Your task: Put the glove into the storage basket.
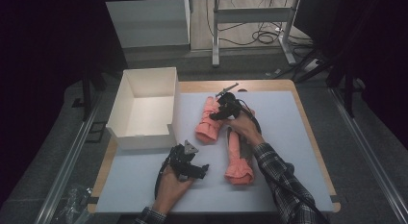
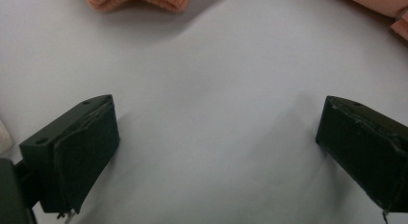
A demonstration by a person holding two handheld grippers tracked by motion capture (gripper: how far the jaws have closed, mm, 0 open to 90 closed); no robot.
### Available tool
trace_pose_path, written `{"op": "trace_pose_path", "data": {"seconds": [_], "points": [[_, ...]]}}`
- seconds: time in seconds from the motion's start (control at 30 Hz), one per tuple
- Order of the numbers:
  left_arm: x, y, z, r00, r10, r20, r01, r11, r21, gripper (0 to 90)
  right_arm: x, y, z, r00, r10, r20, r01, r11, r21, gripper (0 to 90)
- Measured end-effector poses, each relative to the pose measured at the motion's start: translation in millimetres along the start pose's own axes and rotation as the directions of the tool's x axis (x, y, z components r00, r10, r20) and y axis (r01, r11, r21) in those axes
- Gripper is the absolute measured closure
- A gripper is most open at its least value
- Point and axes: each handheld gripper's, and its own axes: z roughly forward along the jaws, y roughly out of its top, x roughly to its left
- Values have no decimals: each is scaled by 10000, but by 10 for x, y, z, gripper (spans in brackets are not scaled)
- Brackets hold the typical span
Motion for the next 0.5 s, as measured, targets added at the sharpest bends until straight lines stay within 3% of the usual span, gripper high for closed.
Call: {"op": "trace_pose_path", "data": {"seconds": [0.1,0.17,0.27,0.5], "points": [[6,2,-1,10000,90,-12,-90,10000,2,14,-36,0,34,9989,287,-362,-281,9995,146,515],[6,2,0,10000,89,-11,-89,10000,1,14,-50,-9,32,9955,509,-795,-496,9986,176,656],[4,1,0,10000,65,-10,-65,10000,1,14,-36,-29,17,9928,715,-956,-705,9974,141,821],[5,2,-1,10000,87,-13,-87,10000,1,14,-16,-35,-113,9938,740,-832,-742,9972,4,868]]}}
